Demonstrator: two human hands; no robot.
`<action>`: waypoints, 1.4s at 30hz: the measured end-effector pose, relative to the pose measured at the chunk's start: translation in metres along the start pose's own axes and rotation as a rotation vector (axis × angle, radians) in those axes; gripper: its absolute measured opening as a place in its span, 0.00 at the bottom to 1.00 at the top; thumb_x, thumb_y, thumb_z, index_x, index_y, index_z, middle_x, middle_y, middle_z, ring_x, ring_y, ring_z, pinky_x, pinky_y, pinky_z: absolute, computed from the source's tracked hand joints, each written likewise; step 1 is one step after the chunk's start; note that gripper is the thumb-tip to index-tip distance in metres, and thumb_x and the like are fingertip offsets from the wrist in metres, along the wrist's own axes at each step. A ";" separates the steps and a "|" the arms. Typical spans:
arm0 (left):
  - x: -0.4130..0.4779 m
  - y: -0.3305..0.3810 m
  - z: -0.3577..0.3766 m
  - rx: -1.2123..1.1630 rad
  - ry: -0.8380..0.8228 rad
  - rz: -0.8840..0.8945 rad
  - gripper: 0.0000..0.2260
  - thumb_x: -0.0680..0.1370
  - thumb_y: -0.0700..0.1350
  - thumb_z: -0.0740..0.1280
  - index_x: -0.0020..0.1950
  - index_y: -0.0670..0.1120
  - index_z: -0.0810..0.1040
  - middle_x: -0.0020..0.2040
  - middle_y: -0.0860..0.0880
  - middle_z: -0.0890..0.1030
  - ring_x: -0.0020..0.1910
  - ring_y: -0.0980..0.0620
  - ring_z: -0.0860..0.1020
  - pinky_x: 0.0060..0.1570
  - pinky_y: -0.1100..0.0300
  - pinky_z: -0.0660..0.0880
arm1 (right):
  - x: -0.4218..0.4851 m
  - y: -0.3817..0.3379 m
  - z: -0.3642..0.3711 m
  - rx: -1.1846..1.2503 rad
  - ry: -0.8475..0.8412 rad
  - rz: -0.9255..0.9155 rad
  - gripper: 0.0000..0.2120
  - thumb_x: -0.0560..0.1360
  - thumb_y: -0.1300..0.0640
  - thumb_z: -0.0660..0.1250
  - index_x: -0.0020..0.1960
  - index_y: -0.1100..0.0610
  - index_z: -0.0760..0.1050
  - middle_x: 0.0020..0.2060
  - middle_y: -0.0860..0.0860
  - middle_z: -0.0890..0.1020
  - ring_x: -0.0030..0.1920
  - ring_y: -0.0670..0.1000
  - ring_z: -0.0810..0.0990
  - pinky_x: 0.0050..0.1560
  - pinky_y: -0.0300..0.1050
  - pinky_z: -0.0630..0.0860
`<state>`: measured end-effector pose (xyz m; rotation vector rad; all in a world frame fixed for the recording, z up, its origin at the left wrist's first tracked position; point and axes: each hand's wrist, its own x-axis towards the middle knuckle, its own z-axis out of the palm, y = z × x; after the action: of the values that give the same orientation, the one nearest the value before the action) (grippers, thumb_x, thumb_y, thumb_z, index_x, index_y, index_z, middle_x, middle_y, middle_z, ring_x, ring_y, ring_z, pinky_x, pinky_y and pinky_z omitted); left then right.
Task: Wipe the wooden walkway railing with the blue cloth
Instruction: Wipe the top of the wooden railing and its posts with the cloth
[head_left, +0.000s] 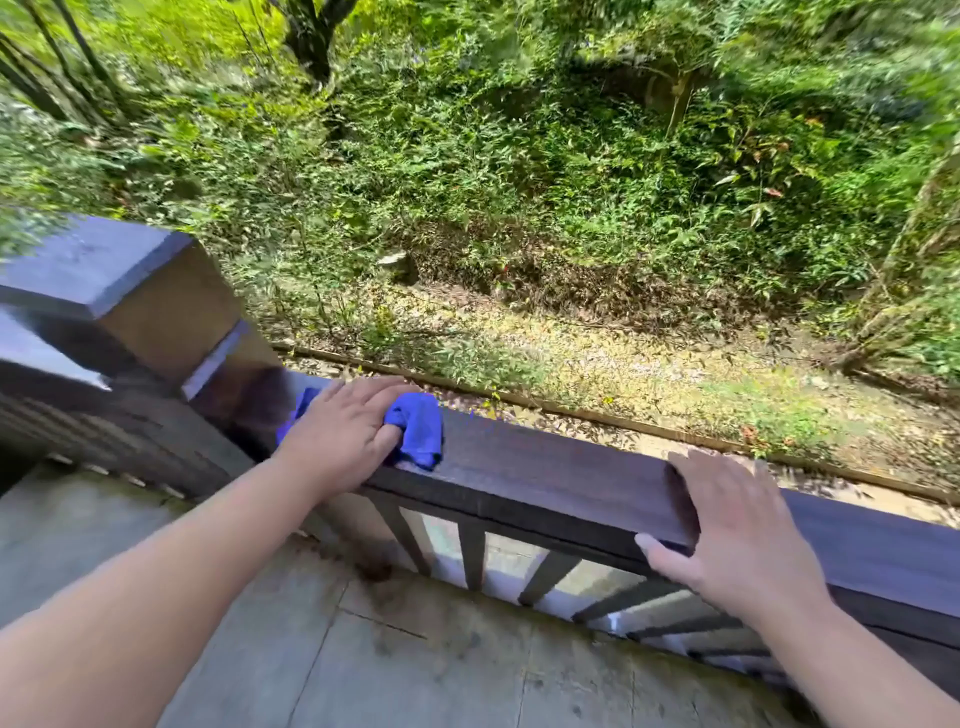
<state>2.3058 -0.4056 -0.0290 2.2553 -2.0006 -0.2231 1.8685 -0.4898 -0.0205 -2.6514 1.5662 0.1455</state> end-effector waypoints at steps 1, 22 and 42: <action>0.001 -0.010 -0.002 0.006 -0.003 -0.011 0.29 0.76 0.56 0.48 0.78 0.57 0.63 0.77 0.56 0.66 0.76 0.55 0.61 0.78 0.49 0.49 | 0.000 -0.001 -0.001 -0.003 0.001 0.004 0.48 0.68 0.20 0.52 0.80 0.47 0.57 0.76 0.49 0.68 0.76 0.55 0.63 0.79 0.61 0.54; 0.016 0.201 0.044 -0.028 -0.043 0.339 0.29 0.78 0.58 0.52 0.80 0.59 0.55 0.82 0.52 0.58 0.80 0.50 0.53 0.76 0.35 0.39 | 0.001 0.002 0.010 -0.021 0.083 -0.014 0.47 0.66 0.25 0.62 0.74 0.56 0.70 0.67 0.55 0.77 0.69 0.59 0.73 0.78 0.65 0.57; -0.029 0.029 -0.011 0.234 -0.125 0.346 0.37 0.75 0.70 0.62 0.81 0.61 0.53 0.82 0.57 0.49 0.80 0.58 0.46 0.79 0.46 0.45 | -0.001 0.015 0.013 0.043 0.083 -0.098 0.48 0.71 0.21 0.49 0.79 0.51 0.62 0.75 0.52 0.70 0.77 0.56 0.63 0.81 0.60 0.45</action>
<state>2.2763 -0.3804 -0.0120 2.0088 -2.5596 -0.1023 1.8540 -0.4946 -0.0334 -2.7262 1.4405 -0.0025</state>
